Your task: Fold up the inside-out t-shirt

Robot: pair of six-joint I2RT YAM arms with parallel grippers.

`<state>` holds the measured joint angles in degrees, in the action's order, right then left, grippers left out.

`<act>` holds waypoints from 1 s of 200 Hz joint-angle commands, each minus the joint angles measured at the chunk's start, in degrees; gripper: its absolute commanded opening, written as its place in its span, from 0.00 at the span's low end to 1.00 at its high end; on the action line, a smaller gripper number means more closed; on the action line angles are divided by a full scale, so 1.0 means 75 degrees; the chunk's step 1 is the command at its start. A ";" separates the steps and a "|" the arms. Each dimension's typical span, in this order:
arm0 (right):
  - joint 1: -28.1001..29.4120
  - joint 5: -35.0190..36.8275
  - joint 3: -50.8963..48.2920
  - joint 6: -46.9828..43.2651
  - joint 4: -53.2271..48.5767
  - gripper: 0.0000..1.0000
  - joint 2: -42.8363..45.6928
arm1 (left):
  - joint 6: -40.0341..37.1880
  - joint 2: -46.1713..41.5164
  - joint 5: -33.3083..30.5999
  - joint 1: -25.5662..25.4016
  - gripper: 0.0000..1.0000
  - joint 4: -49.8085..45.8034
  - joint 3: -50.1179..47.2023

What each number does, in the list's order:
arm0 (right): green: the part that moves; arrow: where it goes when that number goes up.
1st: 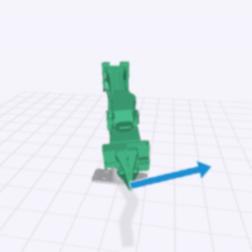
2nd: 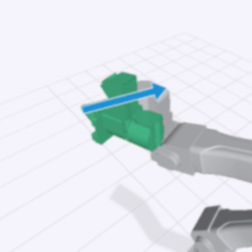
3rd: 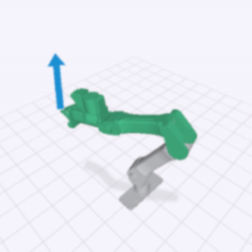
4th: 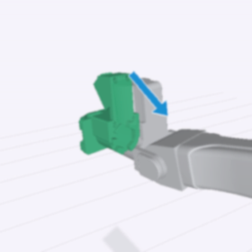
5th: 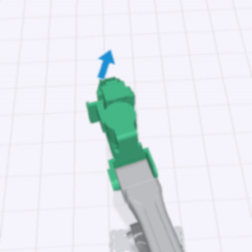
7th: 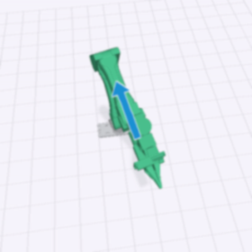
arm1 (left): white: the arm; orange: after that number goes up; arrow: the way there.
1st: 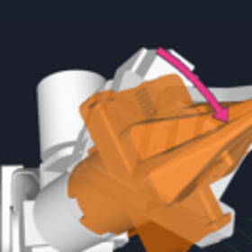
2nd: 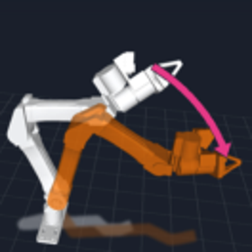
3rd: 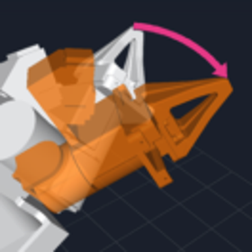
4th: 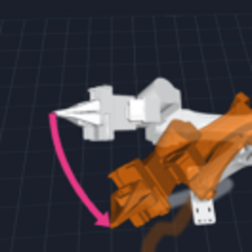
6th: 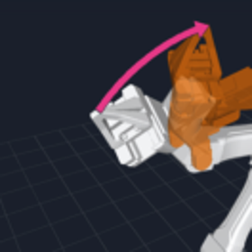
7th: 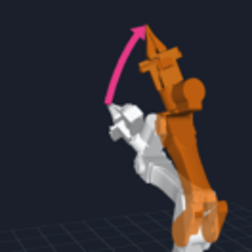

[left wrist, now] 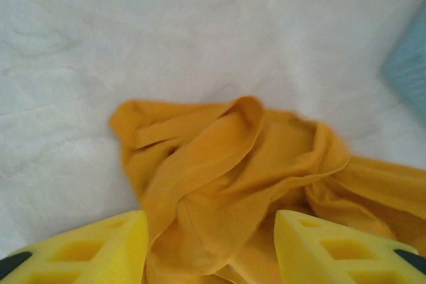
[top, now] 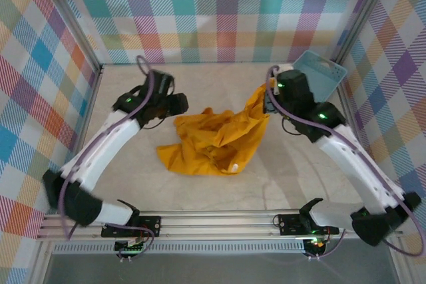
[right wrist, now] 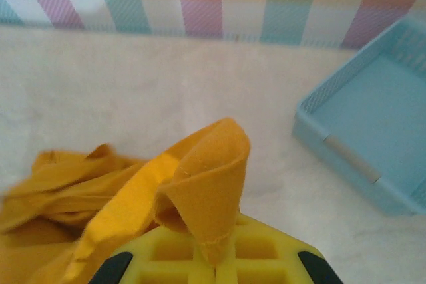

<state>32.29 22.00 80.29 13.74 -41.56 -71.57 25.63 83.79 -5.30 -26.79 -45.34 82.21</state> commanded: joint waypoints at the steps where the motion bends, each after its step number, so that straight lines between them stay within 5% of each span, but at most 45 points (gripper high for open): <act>1: -0.0827 -0.0866 0.0014 0.1303 -0.0589 0.00 -0.1046 | -0.0102 0.1176 -0.0799 0.0079 0.62 -0.1478 0.0639; 22: -0.1728 -0.1846 -0.0173 0.1811 -0.0575 0.00 -0.1367 | -0.0042 0.0823 -0.1174 -0.0098 0.70 -0.1349 0.0339; 43: -0.1901 -0.1766 -0.0501 0.1790 -0.0400 0.00 -0.1366 | 0.0011 -0.0058 -0.0945 -0.0546 0.81 -0.0866 -0.0670; 67: -0.2011 -0.1405 -0.0741 0.1755 -0.0513 0.01 -0.1402 | 0.0544 -0.0753 -0.0911 -0.1069 0.83 -0.0892 -0.2029; 129: -0.2015 -0.0611 -0.1282 0.1115 -0.0775 0.53 -0.1232 | 0.1820 -0.1365 -0.0177 -0.2356 0.83 0.0182 -0.4737; 160: -0.1455 -0.1029 -0.1695 0.0681 -0.0622 0.64 -0.0866 | 0.2032 -0.1097 -0.0205 -0.2388 0.83 0.0787 -0.4996; 200: -0.0954 -0.1632 -0.2547 0.1017 -0.0280 0.66 -0.1143 | 0.2029 -0.0358 -0.0316 -0.2384 0.78 0.1391 -0.4868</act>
<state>24.38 13.21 65.30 20.51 -44.77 -78.81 39.64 77.67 -7.33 -44.23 -38.85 45.25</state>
